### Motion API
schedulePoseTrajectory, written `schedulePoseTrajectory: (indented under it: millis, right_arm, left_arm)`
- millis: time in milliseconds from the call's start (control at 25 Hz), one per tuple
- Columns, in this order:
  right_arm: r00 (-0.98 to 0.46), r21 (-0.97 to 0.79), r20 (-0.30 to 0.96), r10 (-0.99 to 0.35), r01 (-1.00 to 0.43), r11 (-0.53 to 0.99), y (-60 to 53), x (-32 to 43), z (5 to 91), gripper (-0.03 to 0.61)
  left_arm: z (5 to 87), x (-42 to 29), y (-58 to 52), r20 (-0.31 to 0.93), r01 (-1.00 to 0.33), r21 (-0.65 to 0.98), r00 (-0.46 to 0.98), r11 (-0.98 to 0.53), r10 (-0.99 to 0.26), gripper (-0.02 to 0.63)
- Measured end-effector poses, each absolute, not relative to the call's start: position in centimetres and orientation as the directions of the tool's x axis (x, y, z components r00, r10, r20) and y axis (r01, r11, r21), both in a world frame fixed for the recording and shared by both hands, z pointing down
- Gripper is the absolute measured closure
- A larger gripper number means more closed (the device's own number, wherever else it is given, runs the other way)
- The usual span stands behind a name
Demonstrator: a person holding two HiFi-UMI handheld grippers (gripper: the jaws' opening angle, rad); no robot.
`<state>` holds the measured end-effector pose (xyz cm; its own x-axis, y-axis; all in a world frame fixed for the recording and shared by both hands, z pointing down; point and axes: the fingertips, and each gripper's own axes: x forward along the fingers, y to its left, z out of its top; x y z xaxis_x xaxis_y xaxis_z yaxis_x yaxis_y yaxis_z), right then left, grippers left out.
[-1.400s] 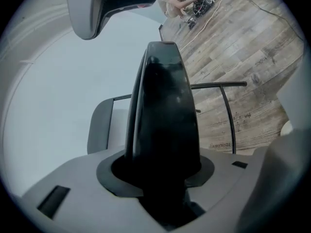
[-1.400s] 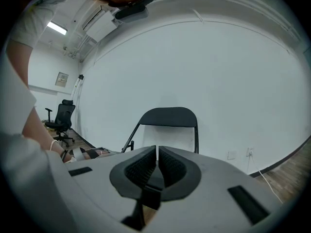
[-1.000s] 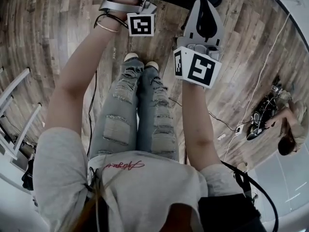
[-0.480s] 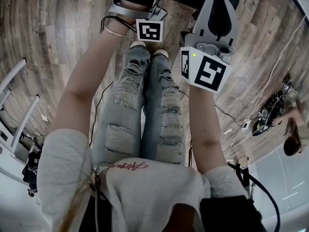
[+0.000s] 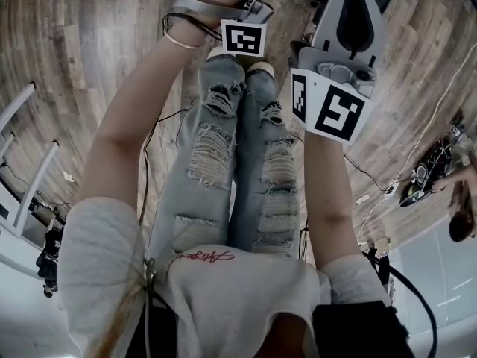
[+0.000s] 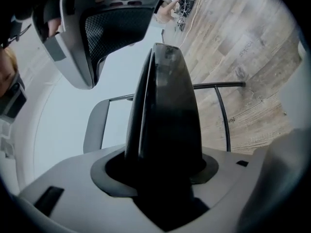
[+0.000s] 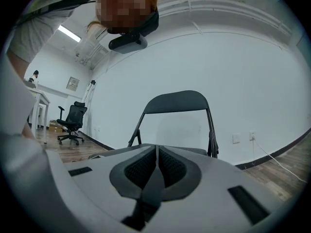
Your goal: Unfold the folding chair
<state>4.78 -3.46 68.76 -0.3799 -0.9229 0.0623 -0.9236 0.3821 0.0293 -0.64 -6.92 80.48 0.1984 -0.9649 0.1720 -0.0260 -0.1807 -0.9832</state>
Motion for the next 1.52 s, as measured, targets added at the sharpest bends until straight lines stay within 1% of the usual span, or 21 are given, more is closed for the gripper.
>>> schedulePoseTrajectory:
  millis: [120, 200, 240, 320, 440, 520, 560, 600, 680, 720, 760, 800, 880, 960, 1040, 1120, 1160, 1240, 1320, 1400, 1520]
  right_arm:
    - [-0.428, 0.037, 0.076, -0.901, -0.901, 0.432, -1.7, 3.8, 69.3, 0.549]
    - [-0.477, 0.051, 0.086, -0.875, -0.875, 0.482, -0.4, 3.0, 69.5, 0.549]
    - [-0.495, 0.060, 0.087, -0.865, -0.864, 0.500, 0.2, 2.8, 69.5, 0.548]
    - [-0.514, 0.076, 0.073, -0.855, -0.852, 0.518, 1.1, 2.6, 69.1, 0.548]
    - [-0.511, 0.068, 0.041, -0.858, -0.856, 0.513, 1.6, 2.7, 67.6, 0.549]
    - [-0.485, 0.055, 0.032, -0.874, -0.872, 0.486, 1.5, 3.1, 65.5, 0.549]
    - [-0.472, 0.055, 0.028, -0.881, -0.879, 0.473, 1.4, 3.3, 64.1, 0.549]
    - [-0.464, 0.056, 0.019, -0.886, -0.884, 0.464, 1.3, 3.3, 62.2, 0.549]
    - [-0.450, 0.046, -0.015, -0.893, -0.892, 0.449, 1.0, 3.4, 57.3, 0.549]
    - [-0.438, 0.032, -0.031, -0.898, -0.899, 0.437, 0.8, 3.5, 54.5, 0.549]
    - [-0.423, 0.013, -0.043, -0.905, -0.906, 0.423, 0.6, 3.6, 51.7, 0.549]
    - [-0.408, -0.007, -0.050, -0.912, -0.913, 0.409, 0.6, 3.6, 48.8, 0.549]
    - [-0.393, -0.035, -0.059, -0.918, -0.918, 0.395, 0.8, 3.4, 43.2, 0.549]
    - [-0.403, -0.041, -0.079, -0.912, -0.913, 0.407, 0.5, 2.6, 37.9, 0.549]
    - [-0.425, -0.039, -0.108, -0.899, -0.902, 0.431, 0.0, 1.9, 33.2, 0.549]
    - [-0.433, -0.049, -0.125, -0.892, -0.896, 0.442, 0.3, 2.3, 29.2, 0.549]
    - [-0.434, -0.055, -0.135, -0.891, -0.894, 0.445, 0.5, 2.7, 27.4, 0.549]
    - [-0.443, -0.047, -0.161, -0.882, -0.889, 0.455, 0.4, 3.3, 24.4, 0.549]
    - [-0.445, -0.012, -0.167, -0.880, -0.891, 0.453, 0.2, 3.6, 22.6, 0.549]
    - [-0.434, 0.013, -0.168, -0.885, -0.899, 0.438, -0.1, 3.8, 21.5, 0.549]
    - [-0.434, 0.025, -0.172, -0.884, -0.899, 0.437, 0.1, 3.6, 20.6, 0.549]
  left_arm:
    - [80.4, -0.5, -6.4, 0.137, -0.068, -0.985, 0.226, -0.156, -0.964, 0.324]
    - [80.2, -0.9, -5.6, 0.082, -0.136, -0.984, 0.248, -0.119, -0.965, 0.324]
    - [79.9, -1.5, -5.1, 0.051, -0.189, -0.977, 0.242, -0.098, -0.969, 0.318]
    - [79.1, -3.6, -3.7, 0.017, -0.330, -0.941, 0.181, -0.077, -0.983, 0.278]
    - [77.9, -7.7, -0.3, 0.034, -0.515, -0.855, 0.067, -0.064, -0.997, 0.270]
    - [76.0, -9.5, 1.6, 0.073, -0.646, -0.761, 0.015, -0.065, -0.997, 0.284]
    - [74.5, -10.0, 2.1, 0.086, -0.700, -0.712, 0.001, -0.063, -0.996, 0.305]
    - [72.3, -10.2, 2.4, 0.081, -0.738, -0.672, -0.003, -0.053, -0.997, 0.340]
    - [65.9, -10.0, 2.2, 0.029, -0.780, -0.626, 0.001, -0.019, -1.000, 0.452]
    - [62.2, -10.0, 1.9, 0.006, -0.800, -0.600, -0.001, -0.003, -1.000, 0.492]
    - [58.4, -10.1, 1.5, -0.009, -0.828, -0.561, -0.006, 0.010, -1.000, 0.550]
    - [54.6, -10.3, 1.3, -0.015, -0.862, -0.506, -0.014, 0.020, -1.000, 0.576]
    - [47.9, -10.8, 1.2, -0.010, -0.926, -0.375, -0.036, 0.037, -0.999, 0.578]
    - [41.8, -11.1, 0.9, -0.019, -0.970, -0.236, -0.048, 0.051, -0.999, 0.579]
    - [35.7, -11.2, 0.3, -0.054, -0.996, -0.065, -0.052, 0.056, -0.997, 0.580]
    - [29.8, -10.5, 0.8, -0.102, -0.996, 0.086, -0.031, 0.023, -0.994, 0.581]
    - [27.4, -9.8, 1.0, -0.126, -0.991, 0.133, 0.000, -0.017, -0.992, 0.588]
    - [24.1, -7.9, 1.0, -0.166, -0.978, 0.168, 0.096, -0.124, -0.981, 0.597]
    - [22.3, -6.1, 1.2, -0.184, -0.966, 0.145, 0.186, -0.214, -0.965, 0.597]
    - [21.5, -5.0, 1.3, -0.179, -0.958, 0.122, 0.236, -0.259, -0.955, 0.598]
    - [21.0, -4.3, 1.5, -0.173, -0.955, 0.103, 0.259, -0.279, -0.950, 0.598]
